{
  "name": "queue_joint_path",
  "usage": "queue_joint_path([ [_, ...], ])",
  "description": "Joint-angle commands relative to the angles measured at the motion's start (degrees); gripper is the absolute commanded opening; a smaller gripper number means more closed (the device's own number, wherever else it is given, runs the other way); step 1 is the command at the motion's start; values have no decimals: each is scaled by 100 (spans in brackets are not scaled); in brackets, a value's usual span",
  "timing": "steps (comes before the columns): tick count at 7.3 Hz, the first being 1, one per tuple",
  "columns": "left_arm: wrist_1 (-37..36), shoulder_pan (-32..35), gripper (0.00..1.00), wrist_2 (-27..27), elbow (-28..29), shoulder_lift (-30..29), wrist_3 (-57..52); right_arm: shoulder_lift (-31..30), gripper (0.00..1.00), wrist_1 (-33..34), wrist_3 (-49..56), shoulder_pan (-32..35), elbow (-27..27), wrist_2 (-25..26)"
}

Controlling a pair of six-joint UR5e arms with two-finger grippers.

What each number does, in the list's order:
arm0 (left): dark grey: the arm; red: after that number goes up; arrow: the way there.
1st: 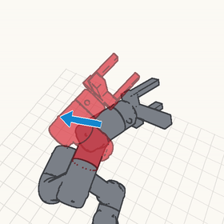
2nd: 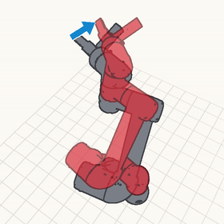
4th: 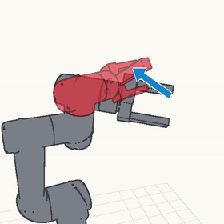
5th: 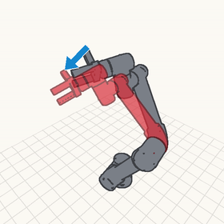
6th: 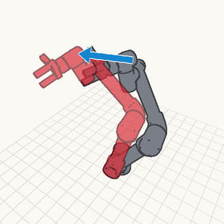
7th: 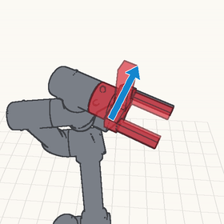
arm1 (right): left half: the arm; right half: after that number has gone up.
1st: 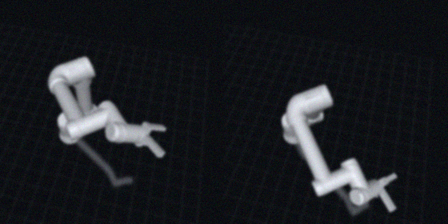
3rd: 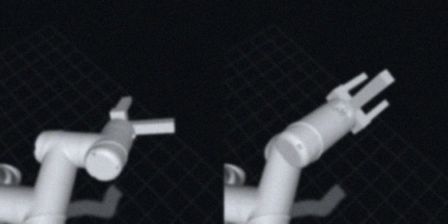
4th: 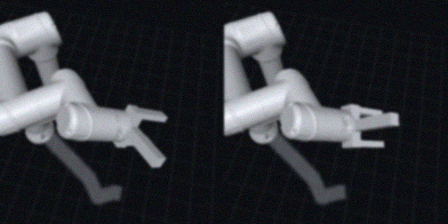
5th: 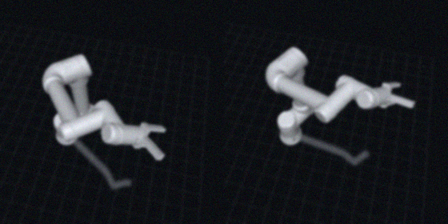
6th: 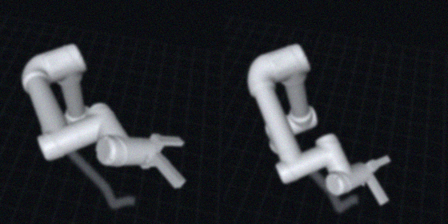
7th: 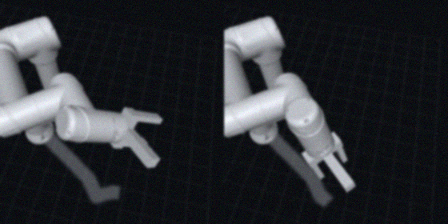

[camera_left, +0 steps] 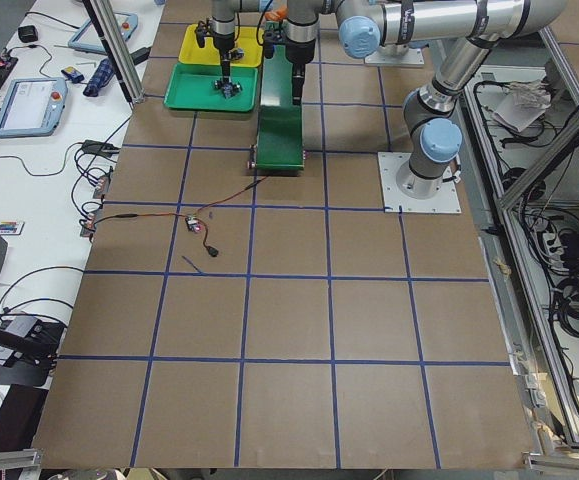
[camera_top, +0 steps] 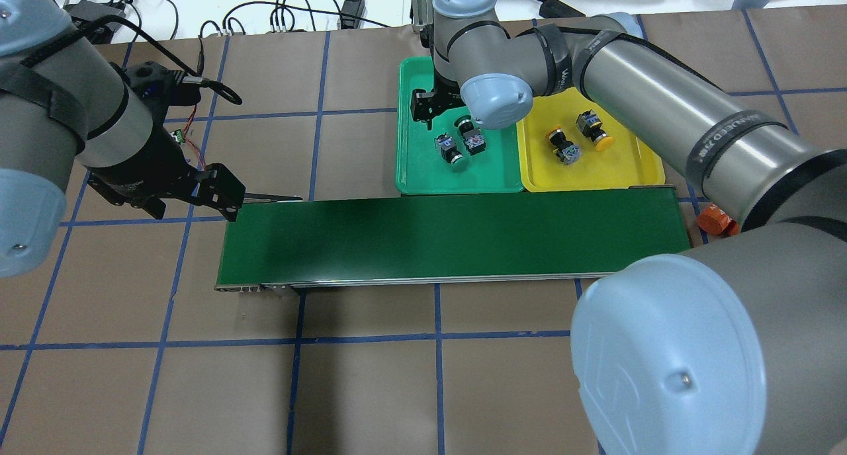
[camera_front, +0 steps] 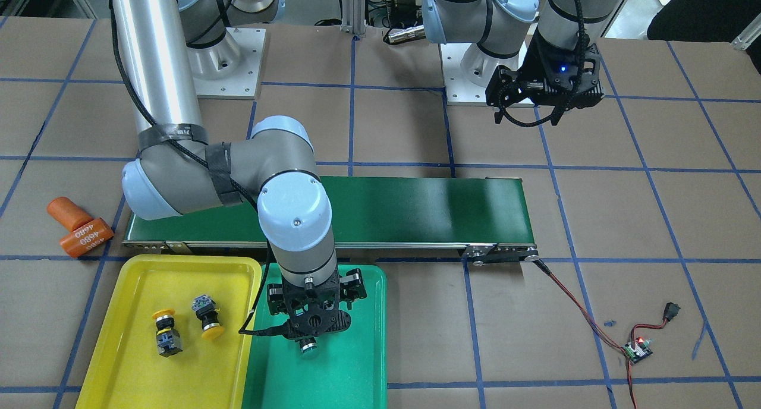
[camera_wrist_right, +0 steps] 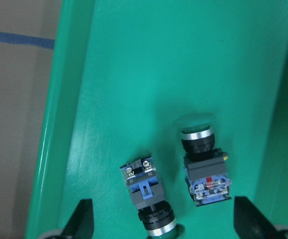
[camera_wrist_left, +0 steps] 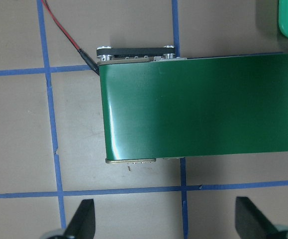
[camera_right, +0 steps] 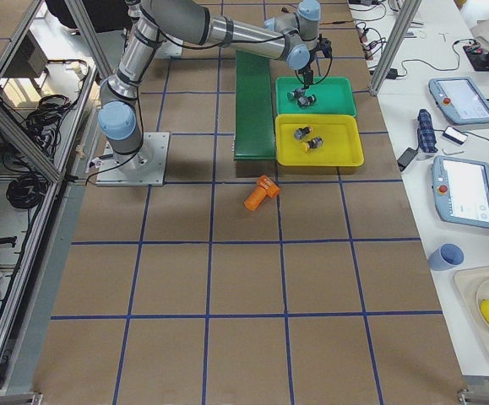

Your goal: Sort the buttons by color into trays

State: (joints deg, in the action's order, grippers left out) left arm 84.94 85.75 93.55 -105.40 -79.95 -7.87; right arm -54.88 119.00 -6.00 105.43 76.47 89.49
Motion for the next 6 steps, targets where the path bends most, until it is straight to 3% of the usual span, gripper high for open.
queue_joint_path([
  [1,119,38,100,49,221,-160,-12,-417,100,-369,20,-58,0,7],
  [4,58,30,100,40,257,-336,-21,-856,100,-745,20,-58,26,15],
  [6,66,82,100,-361,571,-503,-13,-1304,100,-1333,421,-171,52,445],
])
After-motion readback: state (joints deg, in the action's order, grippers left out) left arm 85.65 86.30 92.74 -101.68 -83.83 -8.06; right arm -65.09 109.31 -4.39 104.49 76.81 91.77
